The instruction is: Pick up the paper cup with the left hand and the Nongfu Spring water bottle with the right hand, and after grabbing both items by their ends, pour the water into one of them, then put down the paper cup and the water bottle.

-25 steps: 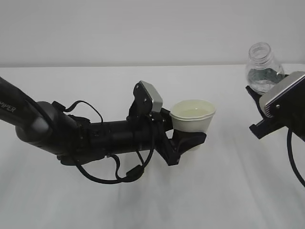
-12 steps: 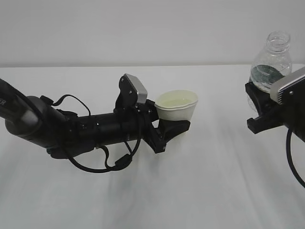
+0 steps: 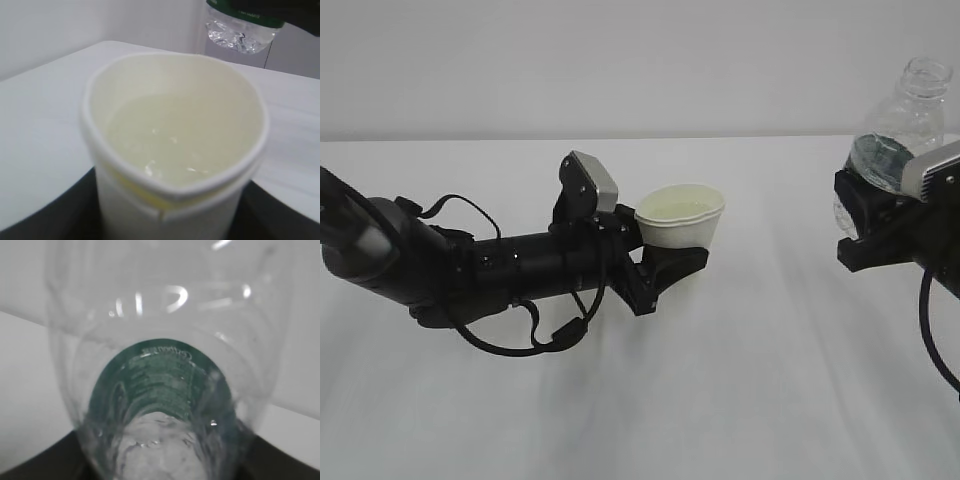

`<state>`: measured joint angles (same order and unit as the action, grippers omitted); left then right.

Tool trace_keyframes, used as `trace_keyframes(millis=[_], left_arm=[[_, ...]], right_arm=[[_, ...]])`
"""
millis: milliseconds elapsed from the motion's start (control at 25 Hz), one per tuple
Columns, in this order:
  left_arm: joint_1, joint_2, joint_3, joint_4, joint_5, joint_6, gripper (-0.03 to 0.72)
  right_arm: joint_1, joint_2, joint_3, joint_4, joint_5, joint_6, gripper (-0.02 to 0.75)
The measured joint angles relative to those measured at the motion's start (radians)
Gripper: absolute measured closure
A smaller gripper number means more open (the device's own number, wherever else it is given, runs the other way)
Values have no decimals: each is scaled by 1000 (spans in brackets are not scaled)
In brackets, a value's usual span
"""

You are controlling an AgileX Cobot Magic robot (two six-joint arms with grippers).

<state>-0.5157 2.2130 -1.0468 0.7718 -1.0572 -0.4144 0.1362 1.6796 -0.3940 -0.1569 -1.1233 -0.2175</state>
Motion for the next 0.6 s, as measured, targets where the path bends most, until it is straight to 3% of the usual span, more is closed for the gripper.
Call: trace_keyframes(millis=[600], left_arm=[[47, 0, 0, 22, 0, 0, 251]], right_arm=[[0, 193, -121, 3, 0, 150, 372]])
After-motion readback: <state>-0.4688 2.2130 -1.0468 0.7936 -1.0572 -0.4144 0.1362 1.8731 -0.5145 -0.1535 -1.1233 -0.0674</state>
